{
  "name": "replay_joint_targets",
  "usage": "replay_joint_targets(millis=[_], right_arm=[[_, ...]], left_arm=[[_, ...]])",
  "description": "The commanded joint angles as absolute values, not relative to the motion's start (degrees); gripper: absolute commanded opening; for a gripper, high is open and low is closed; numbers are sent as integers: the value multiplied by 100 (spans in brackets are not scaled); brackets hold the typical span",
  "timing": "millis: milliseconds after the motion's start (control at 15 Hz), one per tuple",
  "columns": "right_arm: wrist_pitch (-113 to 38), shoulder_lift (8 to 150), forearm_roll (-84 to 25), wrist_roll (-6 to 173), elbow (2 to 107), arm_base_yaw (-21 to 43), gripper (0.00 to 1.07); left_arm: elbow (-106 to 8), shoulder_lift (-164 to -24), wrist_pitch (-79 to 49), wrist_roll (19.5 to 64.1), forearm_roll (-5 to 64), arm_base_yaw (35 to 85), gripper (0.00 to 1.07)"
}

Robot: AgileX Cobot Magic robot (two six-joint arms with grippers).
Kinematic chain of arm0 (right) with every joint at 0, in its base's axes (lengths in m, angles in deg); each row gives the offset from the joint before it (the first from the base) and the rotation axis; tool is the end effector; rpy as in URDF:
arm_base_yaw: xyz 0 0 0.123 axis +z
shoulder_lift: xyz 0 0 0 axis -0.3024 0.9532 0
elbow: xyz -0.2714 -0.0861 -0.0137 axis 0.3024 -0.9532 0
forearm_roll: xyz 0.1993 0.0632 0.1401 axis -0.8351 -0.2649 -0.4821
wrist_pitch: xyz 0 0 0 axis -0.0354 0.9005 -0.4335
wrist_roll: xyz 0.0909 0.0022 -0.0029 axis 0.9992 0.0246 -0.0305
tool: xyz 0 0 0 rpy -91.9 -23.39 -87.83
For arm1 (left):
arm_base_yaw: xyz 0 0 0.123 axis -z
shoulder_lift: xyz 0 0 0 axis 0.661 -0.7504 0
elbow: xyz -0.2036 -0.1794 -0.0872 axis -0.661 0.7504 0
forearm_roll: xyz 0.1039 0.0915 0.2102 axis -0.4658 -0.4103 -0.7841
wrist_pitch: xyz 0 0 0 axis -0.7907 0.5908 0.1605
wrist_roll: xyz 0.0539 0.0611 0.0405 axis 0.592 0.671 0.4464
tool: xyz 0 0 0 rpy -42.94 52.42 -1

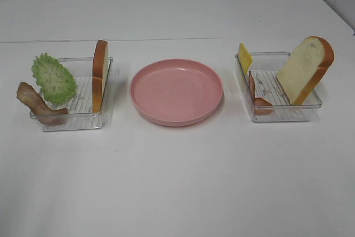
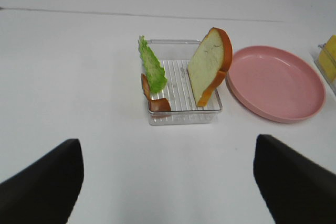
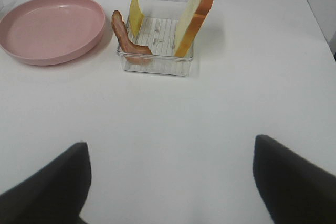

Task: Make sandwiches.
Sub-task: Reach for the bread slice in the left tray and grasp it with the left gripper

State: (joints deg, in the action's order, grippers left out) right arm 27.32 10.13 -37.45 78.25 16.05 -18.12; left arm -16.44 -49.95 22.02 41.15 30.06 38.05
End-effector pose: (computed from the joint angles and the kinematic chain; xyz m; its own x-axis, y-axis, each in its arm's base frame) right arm -0.0084 0.0109 0.2799 -0.4363 -0.0951 -0.8948 -0.1418 0.9892 -0.0360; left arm 0.0694 -0.0136 0.3306 -0.4880 -0.1502 -0.8598 0.0516 0.9784 -0.2002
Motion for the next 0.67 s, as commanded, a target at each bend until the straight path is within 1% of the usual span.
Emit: replay_joint_targets(millis=[67, 200, 267, 467, 533, 667], right_arm=[[2697, 939, -3750, 7762, 1582, -1823, 79], [2697, 939, -3750, 7762, 1582, -1823, 79], [2697, 939, -3750, 7762, 1582, -1823, 79], [2697, 939, -3750, 7762, 1582, -1823, 79], [2697, 939, -3750, 7762, 1582, -1823, 79], [2697, 939, -3750, 7762, 1582, -1823, 79]], left_arm=[[-2268, -6451, 2156, 4533, 3361, 3800, 83], [-2910, -7551, 2345, 4556, 3430, 3800, 83], [-3036, -7763, 2368, 4556, 3430, 3800, 83], [-3901, -9201, 2414, 4550, 3470, 3823, 83], [-4514, -10089, 2666, 4545, 3521, 3823, 83], [-4944, -10650, 2895, 4493, 3533, 3851, 82]])
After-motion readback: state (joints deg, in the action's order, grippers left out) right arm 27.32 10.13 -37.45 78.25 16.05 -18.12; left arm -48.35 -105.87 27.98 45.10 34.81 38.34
